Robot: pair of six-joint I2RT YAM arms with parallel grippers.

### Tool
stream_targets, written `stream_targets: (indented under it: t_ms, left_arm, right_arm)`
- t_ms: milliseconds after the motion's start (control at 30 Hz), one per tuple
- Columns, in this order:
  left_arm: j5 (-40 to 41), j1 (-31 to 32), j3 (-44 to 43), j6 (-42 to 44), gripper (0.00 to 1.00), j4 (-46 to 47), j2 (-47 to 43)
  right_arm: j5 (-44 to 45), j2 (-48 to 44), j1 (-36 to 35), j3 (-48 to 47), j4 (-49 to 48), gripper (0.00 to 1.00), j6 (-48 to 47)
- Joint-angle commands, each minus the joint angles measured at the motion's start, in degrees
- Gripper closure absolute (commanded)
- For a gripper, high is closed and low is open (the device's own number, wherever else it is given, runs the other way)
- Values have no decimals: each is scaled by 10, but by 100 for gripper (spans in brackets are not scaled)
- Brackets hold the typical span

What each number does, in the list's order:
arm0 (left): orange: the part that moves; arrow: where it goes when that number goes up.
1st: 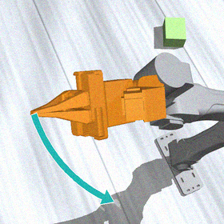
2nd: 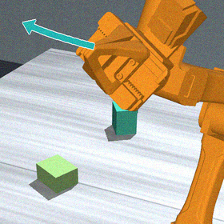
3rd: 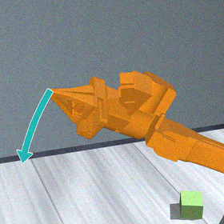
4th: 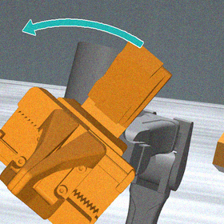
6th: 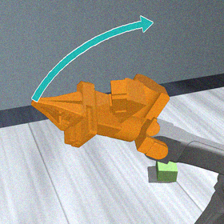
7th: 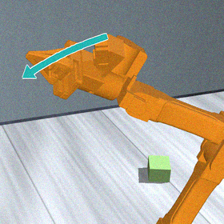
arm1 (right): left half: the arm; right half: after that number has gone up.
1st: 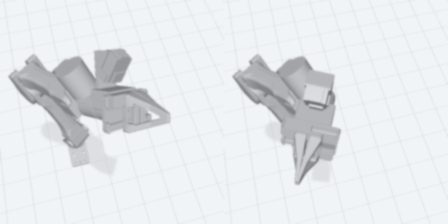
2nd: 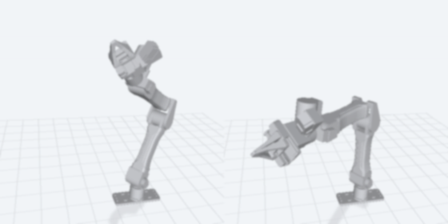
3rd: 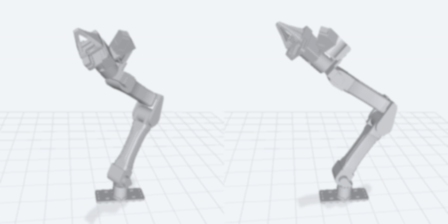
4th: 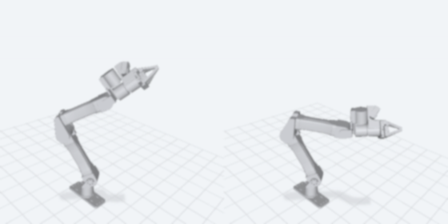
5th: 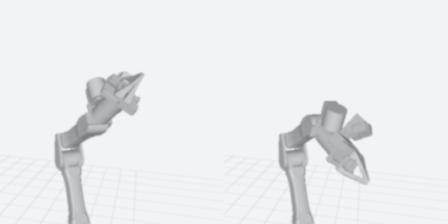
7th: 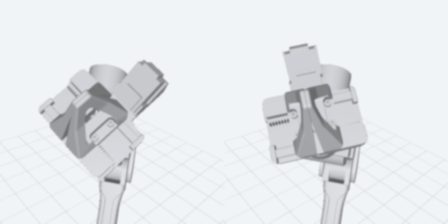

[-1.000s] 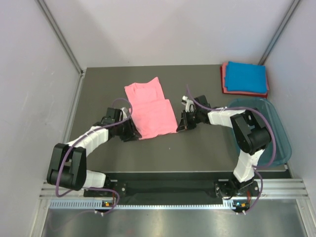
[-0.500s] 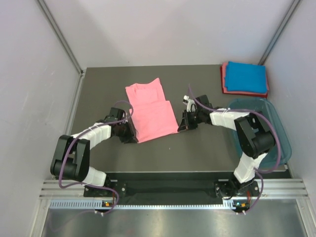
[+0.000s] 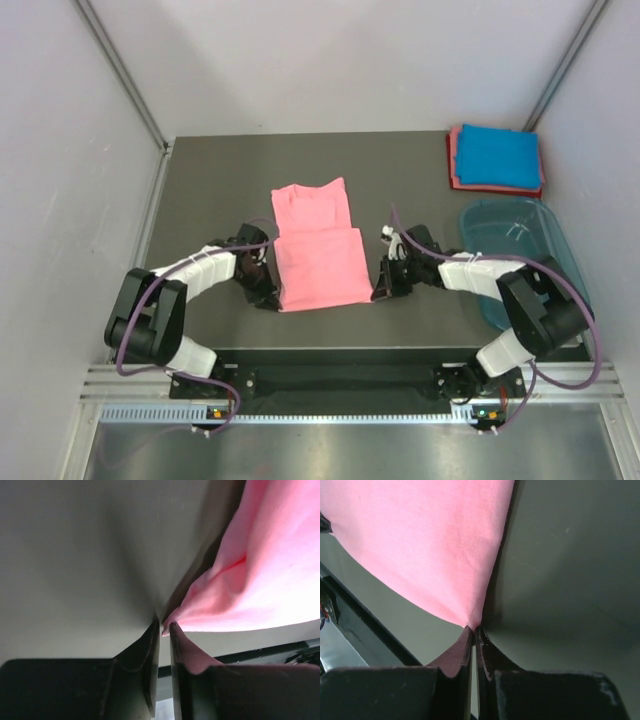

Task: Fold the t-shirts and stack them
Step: Fold the tshirt

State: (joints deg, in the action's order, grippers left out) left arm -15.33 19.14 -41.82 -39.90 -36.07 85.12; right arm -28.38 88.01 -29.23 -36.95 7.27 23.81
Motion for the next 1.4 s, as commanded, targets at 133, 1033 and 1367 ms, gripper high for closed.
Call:
stream_targets:
  t_ms: [133, 1033, 1367]
  left_arm:
    - [148, 15, -49, -58, 69, -128, -81]
    - [55, 3, -58, -68, 62, 82, 3]
    - [-20, 31, 9, -90, 48, 75, -119]
  right_arm:
    - [45, -103, -15, 35, 5, 75, 43]
    - [47, 78, 29, -241, 107, 72, -53]
    - [13, -36, 28, -75, 115, 48, -17]
